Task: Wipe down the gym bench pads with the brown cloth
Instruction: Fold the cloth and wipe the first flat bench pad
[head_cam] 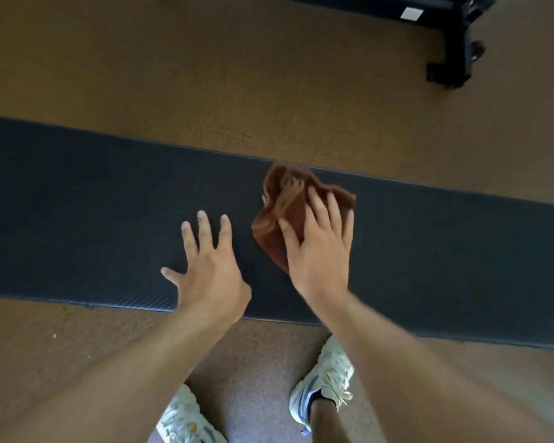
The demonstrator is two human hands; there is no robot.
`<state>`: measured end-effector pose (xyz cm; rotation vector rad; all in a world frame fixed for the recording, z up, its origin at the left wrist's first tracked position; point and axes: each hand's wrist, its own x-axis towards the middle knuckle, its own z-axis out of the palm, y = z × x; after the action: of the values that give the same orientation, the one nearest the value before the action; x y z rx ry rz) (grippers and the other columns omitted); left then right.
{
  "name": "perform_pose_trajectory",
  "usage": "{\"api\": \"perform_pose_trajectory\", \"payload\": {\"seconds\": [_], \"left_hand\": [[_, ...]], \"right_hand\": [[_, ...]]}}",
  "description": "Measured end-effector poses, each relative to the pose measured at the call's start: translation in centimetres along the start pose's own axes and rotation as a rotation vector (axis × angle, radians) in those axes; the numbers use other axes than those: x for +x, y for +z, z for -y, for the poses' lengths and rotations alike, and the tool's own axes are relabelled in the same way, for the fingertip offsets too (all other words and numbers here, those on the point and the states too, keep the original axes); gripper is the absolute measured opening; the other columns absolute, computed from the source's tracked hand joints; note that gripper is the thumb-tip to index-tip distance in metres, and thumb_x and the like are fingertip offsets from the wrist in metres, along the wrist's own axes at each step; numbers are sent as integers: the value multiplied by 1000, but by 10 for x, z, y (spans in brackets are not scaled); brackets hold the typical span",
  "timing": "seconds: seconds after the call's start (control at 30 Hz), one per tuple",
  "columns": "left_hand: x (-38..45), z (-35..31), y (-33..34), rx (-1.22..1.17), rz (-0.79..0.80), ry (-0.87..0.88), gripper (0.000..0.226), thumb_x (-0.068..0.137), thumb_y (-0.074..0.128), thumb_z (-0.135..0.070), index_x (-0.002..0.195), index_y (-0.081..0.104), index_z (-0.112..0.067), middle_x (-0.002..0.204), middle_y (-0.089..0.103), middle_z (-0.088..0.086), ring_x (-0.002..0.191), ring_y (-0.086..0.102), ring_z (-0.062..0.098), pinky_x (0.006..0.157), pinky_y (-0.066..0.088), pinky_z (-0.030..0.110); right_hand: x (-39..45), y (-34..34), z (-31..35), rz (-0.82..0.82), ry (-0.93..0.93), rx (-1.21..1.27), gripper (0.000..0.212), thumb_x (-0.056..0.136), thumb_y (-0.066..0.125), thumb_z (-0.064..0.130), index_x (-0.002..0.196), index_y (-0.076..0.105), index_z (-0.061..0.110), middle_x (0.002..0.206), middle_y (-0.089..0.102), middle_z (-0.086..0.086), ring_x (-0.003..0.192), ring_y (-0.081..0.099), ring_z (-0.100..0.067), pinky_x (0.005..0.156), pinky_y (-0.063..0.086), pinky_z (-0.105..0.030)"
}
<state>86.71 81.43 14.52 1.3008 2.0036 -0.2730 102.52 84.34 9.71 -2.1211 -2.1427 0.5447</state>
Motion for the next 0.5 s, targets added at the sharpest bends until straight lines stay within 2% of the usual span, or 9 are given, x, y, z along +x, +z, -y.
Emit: {"api": "perform_pose_trajectory", "payload": {"seconds": [0.1,0.17,0.27,0.37,0.43,0.5], "left_hand": [[5,-13,-3,33,137,-93,142,74,89,-30,157,-27,-26,158,-46,0,151,-33,32,110,28,76],[5,-13,-6,73,153,-83,151,67,94,-43,158,-25,-25,160,-44,0,152,-31,31,109,34,73],[4,-15,-6,150,97,-80,150,63,93,-52,161,-18,-25,164,-35,0,154,-25,31,105,43,70],[6,-17,-1,230,71,-99,151,61,91,-57,160,-18,-24,165,-31,2,155,-21,32,104,47,65],[7,-17,1,246,64,-109,151,61,91,-56,160,-19,-25,165,-31,1,156,-21,31,105,47,63],[7,-17,2,247,61,-121,151,61,91,-56,160,-19,-26,165,-32,1,155,-22,30,108,45,63]], "right_hand": [[-112,3,-40,50,79,-1,60,109,32,57,157,46,24,172,24,12,162,14,-20,130,10,-53],[-125,11,-54,127,65,-34,61,109,26,60,154,49,26,172,18,14,163,9,-19,129,6,-52],[-64,7,-44,121,72,-72,65,108,18,62,157,46,30,173,19,11,163,1,-18,130,-1,-52],[29,-6,-28,102,76,-15,65,108,20,62,161,37,29,175,16,9,163,-5,-21,130,-9,-53],[73,-14,-22,92,41,-15,64,108,24,61,161,38,27,174,19,8,163,-1,-23,130,-6,-56],[72,-16,-25,67,-25,-25,60,109,28,57,157,45,24,172,29,5,163,10,-25,130,2,-58]]}}
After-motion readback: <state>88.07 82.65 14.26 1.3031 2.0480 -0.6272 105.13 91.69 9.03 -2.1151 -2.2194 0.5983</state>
